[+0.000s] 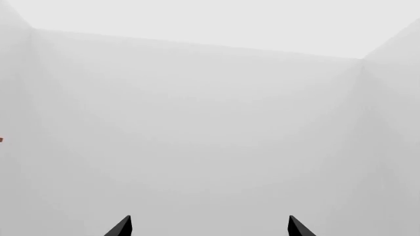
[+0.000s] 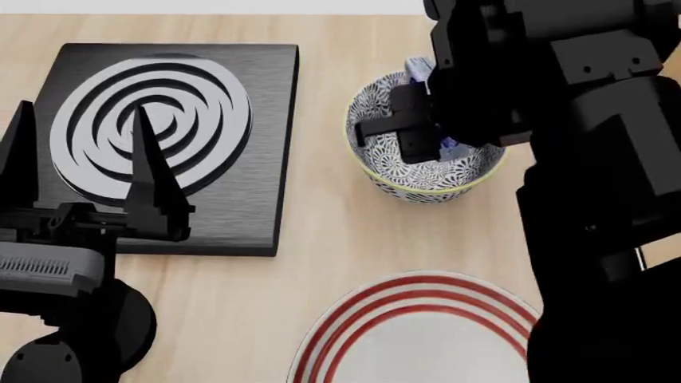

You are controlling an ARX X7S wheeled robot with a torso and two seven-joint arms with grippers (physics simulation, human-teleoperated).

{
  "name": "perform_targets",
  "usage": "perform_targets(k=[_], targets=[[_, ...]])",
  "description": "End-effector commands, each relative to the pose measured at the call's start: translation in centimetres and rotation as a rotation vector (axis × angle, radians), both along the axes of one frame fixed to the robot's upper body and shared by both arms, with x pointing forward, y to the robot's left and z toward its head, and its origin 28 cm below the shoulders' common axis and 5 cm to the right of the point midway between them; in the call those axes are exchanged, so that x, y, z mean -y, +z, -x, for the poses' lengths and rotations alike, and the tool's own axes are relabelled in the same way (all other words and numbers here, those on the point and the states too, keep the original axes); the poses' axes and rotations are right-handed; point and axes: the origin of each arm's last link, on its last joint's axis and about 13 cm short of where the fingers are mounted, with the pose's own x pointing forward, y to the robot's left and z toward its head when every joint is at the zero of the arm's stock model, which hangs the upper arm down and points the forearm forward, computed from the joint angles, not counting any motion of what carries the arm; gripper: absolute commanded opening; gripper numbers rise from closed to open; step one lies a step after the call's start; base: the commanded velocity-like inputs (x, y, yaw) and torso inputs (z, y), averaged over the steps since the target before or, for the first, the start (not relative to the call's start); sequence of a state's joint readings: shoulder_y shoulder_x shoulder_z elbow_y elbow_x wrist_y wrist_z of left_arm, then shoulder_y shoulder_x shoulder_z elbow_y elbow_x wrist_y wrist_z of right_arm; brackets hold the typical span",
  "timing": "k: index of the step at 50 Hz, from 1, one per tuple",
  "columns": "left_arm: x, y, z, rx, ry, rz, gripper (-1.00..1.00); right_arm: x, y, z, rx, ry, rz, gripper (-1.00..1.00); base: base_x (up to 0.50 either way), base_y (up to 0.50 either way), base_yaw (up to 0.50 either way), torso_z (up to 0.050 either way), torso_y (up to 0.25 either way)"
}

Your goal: Pick up the cream cheese and put it in the bowl.

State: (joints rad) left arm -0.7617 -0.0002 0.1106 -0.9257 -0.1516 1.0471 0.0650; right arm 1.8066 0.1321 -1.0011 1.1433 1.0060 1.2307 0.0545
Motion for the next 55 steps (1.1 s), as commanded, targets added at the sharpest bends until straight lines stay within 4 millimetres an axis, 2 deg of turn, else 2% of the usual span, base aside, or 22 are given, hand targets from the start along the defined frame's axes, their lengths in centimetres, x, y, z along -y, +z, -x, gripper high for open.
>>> perform_targets(k=[1, 32, 55], targets=[[0.0, 0.0, 0.0, 0.0, 0.006, 0.001, 1.0, -0.2, -0.4, -0.5, 0.0, 0.013, 0.018, -1.0, 0.0, 0.0, 0.0, 0.0, 0.0], [0.3, 0.0, 0.0, 0.001, 0.009, -0.027, 1.0, -0.1, -2.8, -1.2, -0.034, 0.029, 0.019, -1.0, 0.0, 0.0, 0.0, 0.0, 0.0], [0.3, 0.0, 0.1, 0.002, 0.009, -0.029, 1.0, 0.2, -3.6, -1.4, -0.027, 0.008, 0.009, -1.0, 0.0, 0.0, 0.0, 0.0, 0.0]])
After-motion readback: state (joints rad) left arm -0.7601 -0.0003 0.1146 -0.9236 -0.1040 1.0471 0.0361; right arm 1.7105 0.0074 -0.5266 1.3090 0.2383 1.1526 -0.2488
